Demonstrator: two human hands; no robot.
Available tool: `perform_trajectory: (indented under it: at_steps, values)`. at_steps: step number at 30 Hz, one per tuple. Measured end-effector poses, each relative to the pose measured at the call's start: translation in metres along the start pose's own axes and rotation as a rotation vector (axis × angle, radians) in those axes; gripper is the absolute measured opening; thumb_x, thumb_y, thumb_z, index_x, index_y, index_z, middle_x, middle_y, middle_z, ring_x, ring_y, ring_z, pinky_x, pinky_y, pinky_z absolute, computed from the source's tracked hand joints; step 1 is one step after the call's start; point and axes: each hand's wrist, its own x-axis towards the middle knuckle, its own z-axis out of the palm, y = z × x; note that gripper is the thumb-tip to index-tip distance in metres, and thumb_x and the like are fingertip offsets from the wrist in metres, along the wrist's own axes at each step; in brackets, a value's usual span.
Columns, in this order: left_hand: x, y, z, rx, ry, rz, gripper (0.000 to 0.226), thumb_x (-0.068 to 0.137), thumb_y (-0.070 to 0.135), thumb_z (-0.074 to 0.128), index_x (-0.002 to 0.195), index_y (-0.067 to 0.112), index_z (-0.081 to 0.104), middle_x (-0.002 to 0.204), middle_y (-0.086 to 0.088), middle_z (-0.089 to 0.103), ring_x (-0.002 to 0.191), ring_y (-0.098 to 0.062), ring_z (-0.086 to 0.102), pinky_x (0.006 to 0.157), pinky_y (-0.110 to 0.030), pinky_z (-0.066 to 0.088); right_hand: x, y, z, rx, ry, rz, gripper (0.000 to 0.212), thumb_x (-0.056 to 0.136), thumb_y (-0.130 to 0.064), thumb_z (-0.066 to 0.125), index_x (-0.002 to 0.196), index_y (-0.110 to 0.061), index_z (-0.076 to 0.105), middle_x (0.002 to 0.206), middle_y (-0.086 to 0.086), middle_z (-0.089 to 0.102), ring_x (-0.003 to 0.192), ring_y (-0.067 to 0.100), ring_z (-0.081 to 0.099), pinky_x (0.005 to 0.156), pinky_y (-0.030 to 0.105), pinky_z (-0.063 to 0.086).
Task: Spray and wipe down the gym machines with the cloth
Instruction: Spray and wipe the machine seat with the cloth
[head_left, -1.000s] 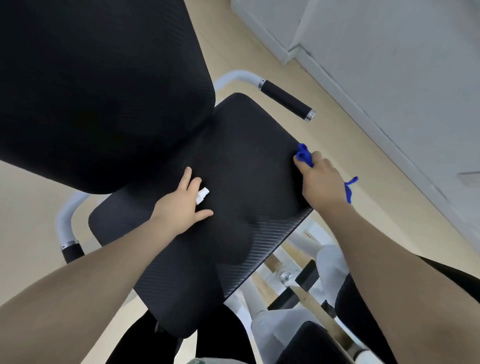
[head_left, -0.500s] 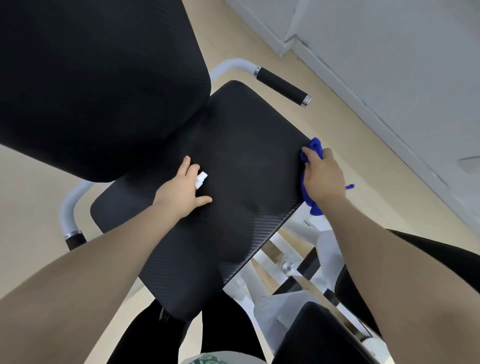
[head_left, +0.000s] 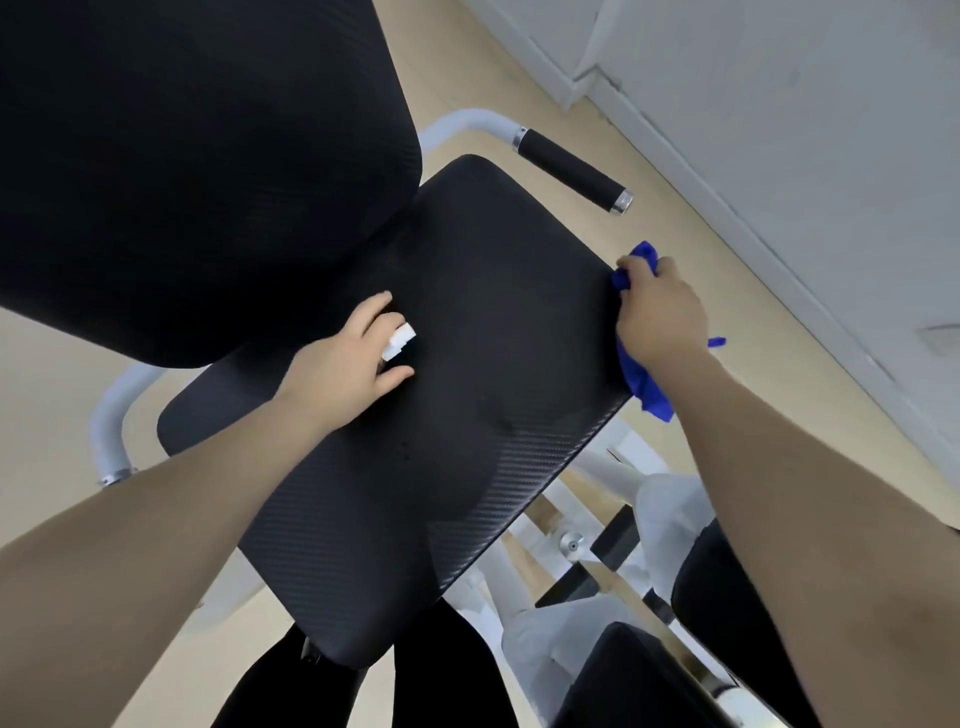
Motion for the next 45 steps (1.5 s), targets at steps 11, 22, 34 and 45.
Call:
perform_trajectory:
  at_steps: [11, 22, 34, 45]
  values:
    - [0.018, 0.001, -0.017, -0.152, 0.065, -0.052, 0.052, 0.088, 0.022, 0.055, 0.137, 0.018, 0.036, 0.129, -0.002, 0.042, 0.066, -0.027, 0.057, 0.056, -0.034, 0.046, -0.036, -0.065, 0.017, -0.093, 0.056, -0.539, 0.023, 0.079, -0.003, 0.051, 0.1, -0.006, 0.06, 0.084, 0.016, 0.056, 0.074, 0.034, 0.056, 0.057, 0.036, 0.045]
    - [0.017, -0.019, 0.001, -0.218, 0.238, -0.09, 0.06, 0.094, 0.016, 0.051, 0.147, 0.024, 0.024, 0.13, -0.007, 0.05, 0.095, -0.031, 0.056, 0.068, -0.043, 0.053, -0.005, -0.137, 0.017, 0.272, -0.114, -0.363, 0.034, 0.093, -0.023, 0.051, 0.123, -0.007, 0.052, 0.119, 0.014, 0.046, 0.101, 0.032, 0.052, 0.08, 0.037, 0.048]
    - [0.031, -0.049, 0.013, 0.065, 0.285, 0.161, 0.054, 0.088, 0.016, 0.051, 0.138, 0.016, 0.032, 0.091, -0.015, 0.055, 0.053, -0.027, 0.051, 0.037, -0.03, 0.045, 0.095, -0.143, 0.011, -0.095, 0.032, -0.236, 0.033, 0.09, -0.007, 0.046, 0.123, -0.006, 0.046, 0.12, 0.018, 0.046, 0.104, 0.034, 0.047, 0.077, 0.037, 0.038]
    - [0.021, -0.051, 0.007, -0.07, 0.278, 0.161, 0.049, 0.092, 0.028, 0.029, 0.14, 0.019, 0.025, 0.098, -0.016, 0.055, 0.067, -0.027, 0.058, 0.048, -0.036, 0.053, 0.028, -0.192, 0.031, 0.214, -0.096, -0.36, 0.036, 0.091, -0.022, 0.05, 0.127, -0.018, 0.054, 0.112, 0.01, 0.052, 0.104, 0.029, 0.052, 0.08, 0.038, 0.044]
